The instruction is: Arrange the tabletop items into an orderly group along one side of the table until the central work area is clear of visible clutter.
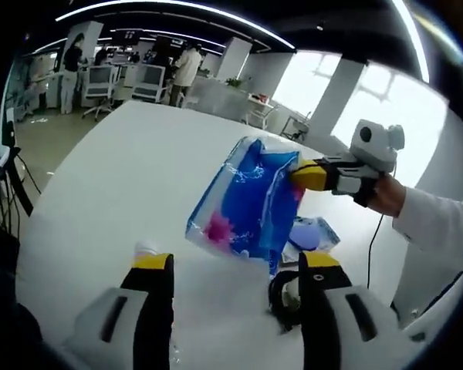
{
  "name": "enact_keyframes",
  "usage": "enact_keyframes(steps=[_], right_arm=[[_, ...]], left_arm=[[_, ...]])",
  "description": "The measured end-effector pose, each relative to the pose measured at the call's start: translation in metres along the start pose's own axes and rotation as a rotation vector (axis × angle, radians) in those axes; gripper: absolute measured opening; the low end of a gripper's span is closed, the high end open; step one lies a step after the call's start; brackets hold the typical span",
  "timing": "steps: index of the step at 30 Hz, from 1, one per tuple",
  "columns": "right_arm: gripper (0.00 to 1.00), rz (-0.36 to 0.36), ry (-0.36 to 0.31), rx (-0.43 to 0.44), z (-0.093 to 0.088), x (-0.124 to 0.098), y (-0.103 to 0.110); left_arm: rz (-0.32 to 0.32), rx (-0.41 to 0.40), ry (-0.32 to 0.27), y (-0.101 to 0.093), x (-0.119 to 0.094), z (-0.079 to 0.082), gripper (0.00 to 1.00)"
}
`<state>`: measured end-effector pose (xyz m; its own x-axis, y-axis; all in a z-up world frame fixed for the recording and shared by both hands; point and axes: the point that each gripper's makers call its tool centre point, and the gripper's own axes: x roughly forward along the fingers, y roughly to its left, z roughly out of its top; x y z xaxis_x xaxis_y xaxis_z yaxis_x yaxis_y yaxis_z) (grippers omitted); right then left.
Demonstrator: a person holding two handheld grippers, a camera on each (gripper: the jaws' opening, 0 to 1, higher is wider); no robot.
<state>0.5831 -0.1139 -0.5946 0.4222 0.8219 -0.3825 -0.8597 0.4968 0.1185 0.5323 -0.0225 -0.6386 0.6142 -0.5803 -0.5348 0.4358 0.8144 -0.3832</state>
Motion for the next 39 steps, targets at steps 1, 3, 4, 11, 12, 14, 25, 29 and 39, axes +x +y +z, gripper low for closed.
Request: enact_keyframes(steps=[1,3,4,11,12,14,25,29,39], right_arm=[[0.0,-0.004,-0.004,0.001,0.001,-0.001,0.0],[0.0,-0.016,-0.017,0.012,0.001,-0.005,0.001],[0.0,-0.022,-0.019,0.013,0.001,-0.007,0.001],[0.0,-0.071,-0.044,0.042,-0.001,-0.019,0.001],[0.0,-0.083,-0.049,0.049,-0.002,-0.022,0.001],[0.0,-0.094,-0.06,0.059,-0.002,-0.026,0.002],[0.0,-0.167,-0.076,0.099,-0.012,-0.05,0.002],[0.0,-0.202,-0.102,0.128,-0.012,-0.064,0.001],[0.0,-0.289,-0.154,0.167,-0.013,-0.106,-0.006]], left_arm=[[0.0,-0.001,0.001,-0.001,0.001,0.0,0.62],[0.0,-0.007,0.005,-0.003,0.004,-0.002,0.6],[0.001,-0.007,0.004,-0.003,0.005,-0.002,0.58],[-0.002,0.019,0.003,-0.007,0.009,0.001,0.31],[-0.003,0.019,-0.003,-0.008,0.009,0.003,0.26],[-0.014,0.029,-0.01,-0.013,0.01,0.006,0.18],[-0.052,0.105,-0.025,-0.032,0.012,0.017,0.0],[-0.067,0.135,-0.025,-0.041,0.013,0.025,0.0],[-0.128,0.25,-0.006,-0.079,0.022,0.048,0.0]])
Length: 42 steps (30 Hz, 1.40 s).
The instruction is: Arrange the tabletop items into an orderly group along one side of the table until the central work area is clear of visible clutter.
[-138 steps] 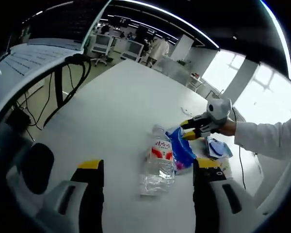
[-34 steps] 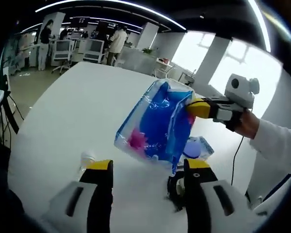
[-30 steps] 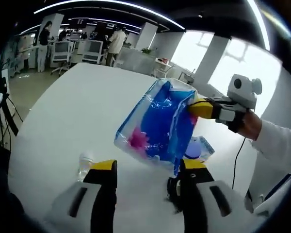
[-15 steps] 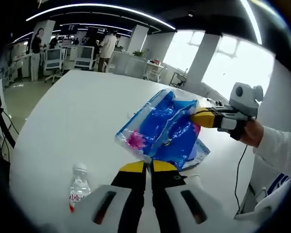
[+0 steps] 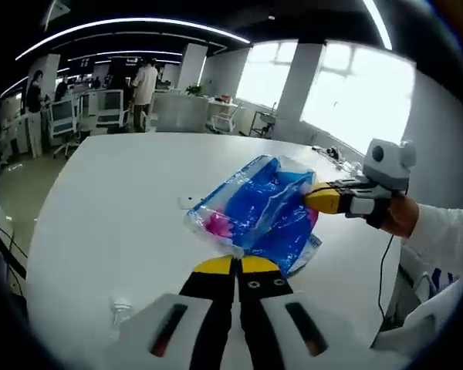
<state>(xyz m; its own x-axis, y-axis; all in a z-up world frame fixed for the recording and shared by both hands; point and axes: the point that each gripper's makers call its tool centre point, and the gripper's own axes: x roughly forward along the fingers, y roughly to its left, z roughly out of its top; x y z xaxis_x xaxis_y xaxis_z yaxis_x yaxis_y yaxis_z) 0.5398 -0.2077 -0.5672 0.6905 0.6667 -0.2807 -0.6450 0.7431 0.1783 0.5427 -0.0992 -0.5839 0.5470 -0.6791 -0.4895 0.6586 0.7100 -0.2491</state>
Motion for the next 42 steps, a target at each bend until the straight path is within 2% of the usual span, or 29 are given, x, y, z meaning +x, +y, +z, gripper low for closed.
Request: enact_keyframes(steps=[9,15,22,26,31,38,42], right_arm=[[0.0,-0.089,-0.052,0.022,0.008,-0.041,-0.025],[0.0,-0.151,-0.067,0.026,0.006,-0.07,-0.044],[0.0,-0.218,-0.07,0.035,0.0,-0.108,-0.067],[0.0,-0.268,-0.066,0.038,-0.007,-0.135,-0.085],[0.0,-0.313,-0.056,0.047,-0.018,-0.159,-0.104],[0.0,-0.388,-0.05,0.097,-0.045,-0.196,-0.136],[0.0,-0.414,-0.043,0.141,-0.063,-0.209,-0.149]], left_arm=[[-0.07,0.086,-0.003,-0.039,0.025,0.031,0.0],[-0.113,0.114,0.009,-0.064,0.044,0.037,0.0],[-0.168,0.144,0.025,-0.103,0.07,0.04,0.0],[-0.204,0.161,0.042,-0.131,0.09,0.039,0.0],[-0.226,0.173,0.059,-0.156,0.113,0.037,0.0],[-0.262,0.195,0.094,-0.192,0.149,0.027,0.0],[-0.275,0.224,0.13,-0.208,0.169,0.015,0.0]])
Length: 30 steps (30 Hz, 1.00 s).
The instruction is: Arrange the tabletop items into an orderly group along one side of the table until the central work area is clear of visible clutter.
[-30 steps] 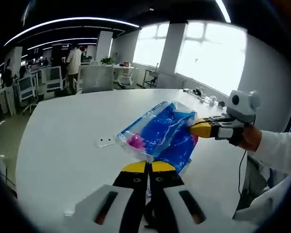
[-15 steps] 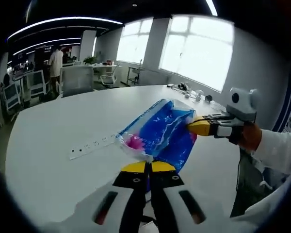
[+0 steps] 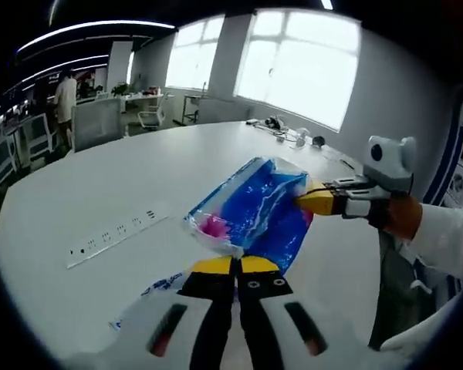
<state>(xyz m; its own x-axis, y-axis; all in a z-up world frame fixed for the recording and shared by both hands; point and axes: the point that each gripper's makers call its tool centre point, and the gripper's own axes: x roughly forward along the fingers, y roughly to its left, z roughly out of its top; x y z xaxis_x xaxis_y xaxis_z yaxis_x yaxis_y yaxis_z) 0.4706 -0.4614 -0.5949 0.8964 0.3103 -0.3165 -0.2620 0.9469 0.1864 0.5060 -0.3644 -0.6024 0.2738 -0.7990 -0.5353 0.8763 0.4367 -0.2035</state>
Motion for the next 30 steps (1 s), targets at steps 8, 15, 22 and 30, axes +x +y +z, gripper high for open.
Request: enact_keyframes(steps=[8,15,22,30], right_arm=[[0.0,-0.033,0.051,0.031,-0.032,-0.005,-0.028],[0.0,-0.037,0.091,0.068,-0.061,0.003,-0.046],[0.0,-0.038,0.124,0.094,-0.085,0.019,-0.057],[0.0,-0.039,0.146,0.13,-0.106,0.029,-0.065]], left_arm=[[-0.023,-0.015,0.06,-0.012,0.036,-0.019,0.0],[-0.015,-0.018,0.12,-0.009,0.062,-0.039,0.0],[0.007,-0.026,0.182,0.002,0.081,-0.057,0.0],[0.023,-0.038,0.239,0.01,0.097,-0.074,0.0]])
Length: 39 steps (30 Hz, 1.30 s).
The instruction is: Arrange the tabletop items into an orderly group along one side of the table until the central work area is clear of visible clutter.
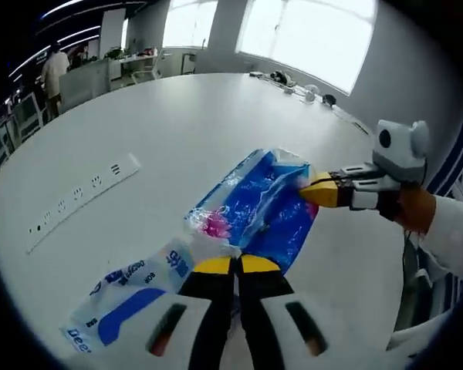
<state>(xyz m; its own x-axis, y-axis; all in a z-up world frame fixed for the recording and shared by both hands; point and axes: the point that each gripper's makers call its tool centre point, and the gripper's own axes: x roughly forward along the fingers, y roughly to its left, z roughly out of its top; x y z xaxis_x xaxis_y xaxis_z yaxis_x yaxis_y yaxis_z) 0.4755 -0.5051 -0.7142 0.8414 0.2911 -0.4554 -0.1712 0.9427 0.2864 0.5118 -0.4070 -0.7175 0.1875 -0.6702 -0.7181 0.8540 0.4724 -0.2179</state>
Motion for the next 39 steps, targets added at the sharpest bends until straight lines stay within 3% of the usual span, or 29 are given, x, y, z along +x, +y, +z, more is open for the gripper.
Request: enact_keyframes(steps=[11,32,39], right_arm=[[0.0,0.001,0.025,0.013,-0.015,0.004,-0.011],[0.0,0.001,0.039,0.04,-0.029,0.01,-0.017],[0.04,-0.005,0.052,0.036,-0.03,0.01,-0.017]], left_arm=[[0.01,-0.009,0.039,-0.001,0.015,-0.007,0.01],[0.026,-0.016,0.055,0.001,0.014,-0.012,0.03],[0.025,-0.021,0.049,0.001,0.012,-0.01,0.08]])
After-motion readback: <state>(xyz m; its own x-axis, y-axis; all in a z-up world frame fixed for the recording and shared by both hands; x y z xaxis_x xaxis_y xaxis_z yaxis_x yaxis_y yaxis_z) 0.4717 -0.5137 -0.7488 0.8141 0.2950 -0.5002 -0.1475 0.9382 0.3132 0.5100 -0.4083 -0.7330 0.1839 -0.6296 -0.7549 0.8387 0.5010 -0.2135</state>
